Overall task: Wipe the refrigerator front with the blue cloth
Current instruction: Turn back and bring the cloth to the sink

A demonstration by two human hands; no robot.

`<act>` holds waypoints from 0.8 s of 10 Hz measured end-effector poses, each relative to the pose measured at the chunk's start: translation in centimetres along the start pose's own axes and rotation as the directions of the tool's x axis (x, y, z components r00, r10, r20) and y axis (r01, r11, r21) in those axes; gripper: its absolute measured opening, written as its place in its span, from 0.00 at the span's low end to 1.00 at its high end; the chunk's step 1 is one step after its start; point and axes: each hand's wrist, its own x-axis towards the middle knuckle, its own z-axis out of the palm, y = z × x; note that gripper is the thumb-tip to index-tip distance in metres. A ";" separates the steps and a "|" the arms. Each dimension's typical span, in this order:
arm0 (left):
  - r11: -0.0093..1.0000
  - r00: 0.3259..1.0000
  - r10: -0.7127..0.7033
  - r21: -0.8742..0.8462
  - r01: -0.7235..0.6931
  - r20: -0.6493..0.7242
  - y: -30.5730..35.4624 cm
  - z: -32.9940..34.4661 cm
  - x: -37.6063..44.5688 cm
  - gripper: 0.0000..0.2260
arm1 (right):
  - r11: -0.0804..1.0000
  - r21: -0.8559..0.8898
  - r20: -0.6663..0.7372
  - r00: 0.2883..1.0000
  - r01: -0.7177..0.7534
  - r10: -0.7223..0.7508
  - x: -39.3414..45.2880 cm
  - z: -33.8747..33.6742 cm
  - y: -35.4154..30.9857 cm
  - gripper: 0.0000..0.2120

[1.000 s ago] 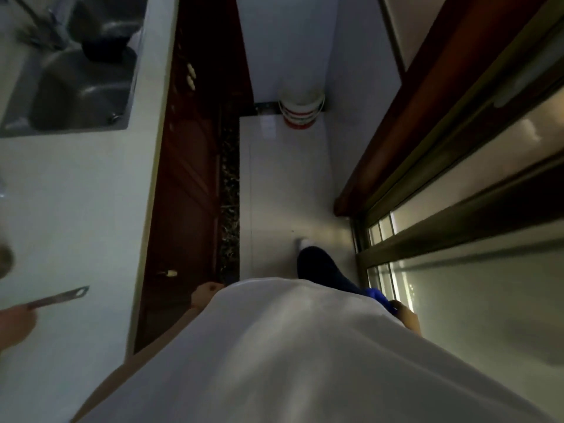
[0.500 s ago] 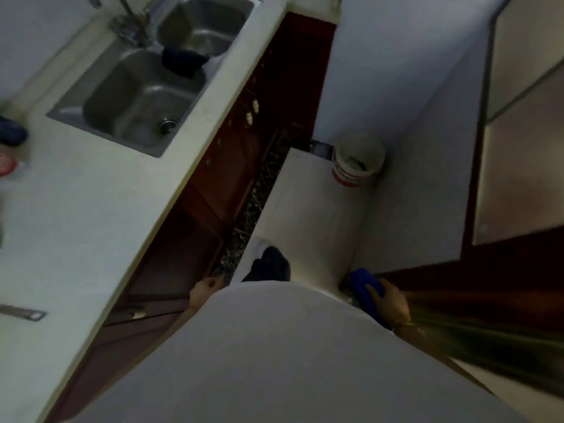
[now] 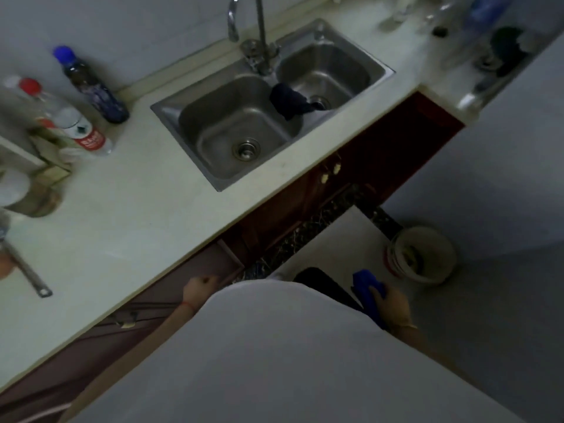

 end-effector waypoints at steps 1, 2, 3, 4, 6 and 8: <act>0.996 0.998 -0.039 -0.077 0.035 -0.051 3.8 -1.1 -2.1 0.14 | 0.976 -0.064 -0.015 0.978 0.206 -0.208 6.3 -2.3 -4.8 0.18; 0.980 0.986 -0.119 -0.173 0.098 -0.115 5.6 -1.0 -3.4 0.14 | 0.933 -0.134 0.106 0.941 0.334 -0.321 10.1 -3.8 -9.0 0.19; 0.944 0.972 -0.201 -0.288 0.160 -0.119 5.7 0.0 -4.3 0.15 | 0.881 -0.243 0.243 0.904 0.407 -0.351 13.3 -4.3 -12.2 0.21; 0.906 0.957 -0.248 -0.385 0.174 -0.153 6.1 0.3 -5.0 0.18 | 0.817 -0.280 0.335 0.849 0.504 -0.409 15.7 -5.2 -15.5 0.19; 0.893 0.898 -0.278 -0.437 0.109 -0.342 6.4 -2.9 -4.6 0.20 | 0.589 -0.130 0.353 0.593 0.797 -0.724 16.5 -6.3 -28.5 0.16; 0.929 0.801 -0.222 -0.369 0.001 -0.556 5.9 -9.1 -3.2 0.08 | 0.183 -0.070 0.417 0.195 0.981 -0.888 12.5 -1.1 -44.2 0.17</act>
